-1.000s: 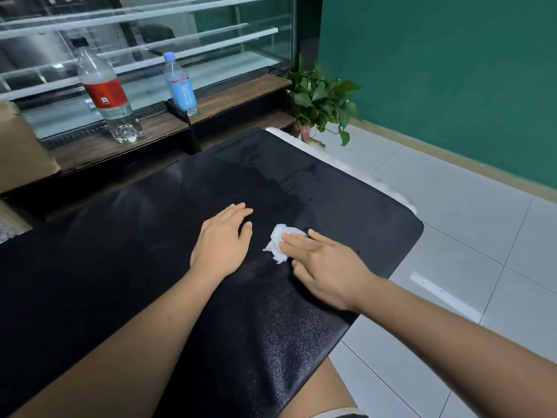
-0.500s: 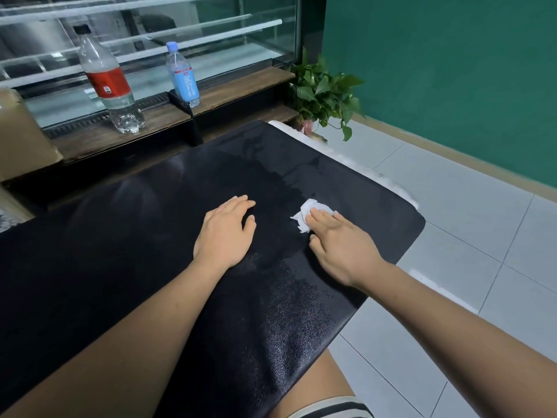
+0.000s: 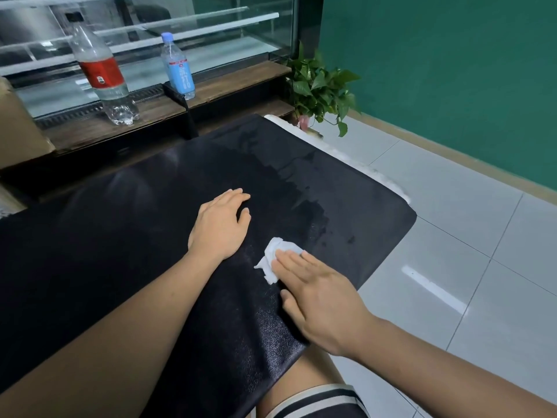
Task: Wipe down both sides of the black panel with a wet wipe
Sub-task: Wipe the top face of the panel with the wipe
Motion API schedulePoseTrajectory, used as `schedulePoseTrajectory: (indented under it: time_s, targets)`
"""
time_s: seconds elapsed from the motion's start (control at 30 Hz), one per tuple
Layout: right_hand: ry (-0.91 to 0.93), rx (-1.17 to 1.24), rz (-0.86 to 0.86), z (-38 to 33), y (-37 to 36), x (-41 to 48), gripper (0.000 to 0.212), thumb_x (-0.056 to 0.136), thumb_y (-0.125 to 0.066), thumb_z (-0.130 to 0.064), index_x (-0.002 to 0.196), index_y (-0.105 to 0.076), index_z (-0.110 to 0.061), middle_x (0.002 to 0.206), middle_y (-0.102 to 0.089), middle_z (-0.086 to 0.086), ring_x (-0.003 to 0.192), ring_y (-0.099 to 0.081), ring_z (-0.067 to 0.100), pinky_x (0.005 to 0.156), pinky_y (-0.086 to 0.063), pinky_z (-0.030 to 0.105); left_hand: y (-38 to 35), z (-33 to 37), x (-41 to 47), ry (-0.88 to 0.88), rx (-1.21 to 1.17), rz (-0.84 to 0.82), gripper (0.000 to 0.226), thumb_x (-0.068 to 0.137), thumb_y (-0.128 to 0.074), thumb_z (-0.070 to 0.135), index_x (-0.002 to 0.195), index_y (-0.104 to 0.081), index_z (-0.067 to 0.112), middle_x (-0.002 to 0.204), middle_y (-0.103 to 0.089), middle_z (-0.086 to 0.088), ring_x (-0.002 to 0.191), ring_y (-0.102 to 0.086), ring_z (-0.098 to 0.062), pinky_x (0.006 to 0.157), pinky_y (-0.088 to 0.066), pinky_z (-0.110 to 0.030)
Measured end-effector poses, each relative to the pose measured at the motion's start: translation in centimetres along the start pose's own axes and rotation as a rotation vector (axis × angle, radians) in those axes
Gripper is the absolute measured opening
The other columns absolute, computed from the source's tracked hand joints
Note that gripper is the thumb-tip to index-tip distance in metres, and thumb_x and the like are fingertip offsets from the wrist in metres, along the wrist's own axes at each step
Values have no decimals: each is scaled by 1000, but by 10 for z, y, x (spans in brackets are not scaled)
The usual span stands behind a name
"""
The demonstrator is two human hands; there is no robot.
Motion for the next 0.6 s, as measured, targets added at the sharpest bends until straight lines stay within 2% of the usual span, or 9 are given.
schedulePoseTrajectory:
  time_s: [0.07,0.2,0.47,0.6]
  targets:
    - [32,22,-20,-5,0,-7,61,108,-19,-41,165,-27,-20,173,-23,-4,160,-10,8,130,-4,30,1,1,-1,-1,-4,4,40,107,-45,37,145,-57,33,158,-48,15,152,-33,-4,123,-27,-34]
    - [66,85,-36,-9,-2,-18,60,108,-24,-40,165,-31,-22,172,-24,-5,160,-14,7,130,-4,28,0,2,-1,-9,0,9,40,107,-46,36,145,-58,32,158,-50,13,151,-35,-5,122,-28,-35]
    - [94,77,-60,13,-1,-16,56,110,-23,-39,165,-28,-28,173,-19,-11,159,-12,1,130,-8,32,0,2,-1,-12,-9,20,39,106,-47,34,144,-59,31,157,-51,12,151,-37,-6,120,-30,-36]
    - [47,77,-15,35,4,-16,53,111,-29,-36,163,-34,-27,171,-27,-10,157,-20,3,130,-13,34,-1,1,-1,-6,-10,18,39,107,-46,34,144,-59,31,157,-51,12,151,-36,-6,121,-29,-36]
Point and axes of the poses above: each hand's wrist, its own x-axis towards the middle knuckle, its own y-axis out of the back of the hand, z = x × y, the point moved 4 cm from there along x, towards the middle knuckle
